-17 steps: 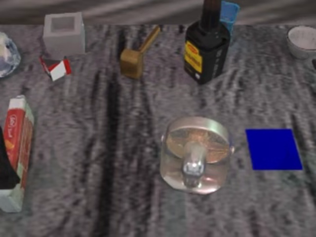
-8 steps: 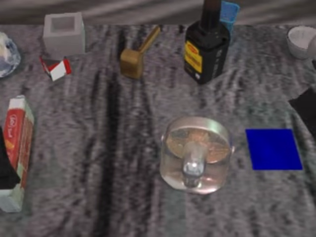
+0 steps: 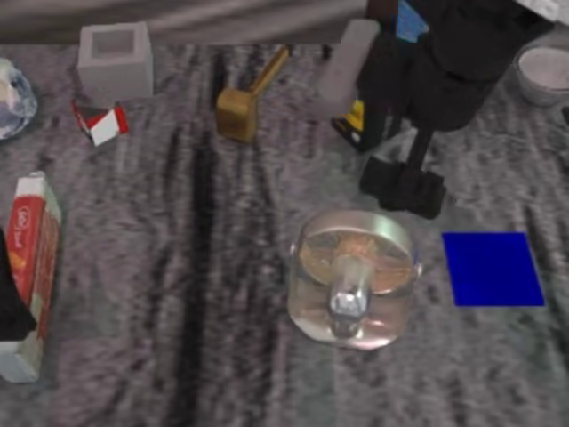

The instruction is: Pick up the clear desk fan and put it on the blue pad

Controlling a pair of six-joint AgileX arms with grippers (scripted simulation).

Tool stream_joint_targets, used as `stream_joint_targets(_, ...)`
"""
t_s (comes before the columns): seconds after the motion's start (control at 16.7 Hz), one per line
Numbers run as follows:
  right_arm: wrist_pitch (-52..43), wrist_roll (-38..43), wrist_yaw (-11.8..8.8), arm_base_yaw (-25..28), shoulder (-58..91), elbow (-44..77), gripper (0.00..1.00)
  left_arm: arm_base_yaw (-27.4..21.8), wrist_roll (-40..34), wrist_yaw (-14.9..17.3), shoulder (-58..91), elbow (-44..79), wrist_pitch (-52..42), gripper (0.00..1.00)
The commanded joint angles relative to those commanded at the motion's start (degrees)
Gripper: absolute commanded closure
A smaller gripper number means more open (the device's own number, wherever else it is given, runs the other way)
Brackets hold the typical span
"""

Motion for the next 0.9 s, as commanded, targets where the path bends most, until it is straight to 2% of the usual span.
stream_joint_targets(0.36, -11.03, -4.73, 0.17, 4.69, 14.14, 12.78, 0.0, 0.0, 0.0, 0.0, 0.0, 0.0, 0.0, 0.0)
stream_joint_targets(0.72, -11.03, -4.85, 0.18, 4.6, 14.39, 12.76, 0.0, 0.0, 0.0, 0.0, 0.0, 0.0, 0.0, 0.0)
stream_joint_targets(0.9, -7.15, -4.89, 0.18, 4.78, 14.17, 8.68, 0.0, 0.0, 0.0, 0.0, 0.0, 0.0, 0.0, 0.0)
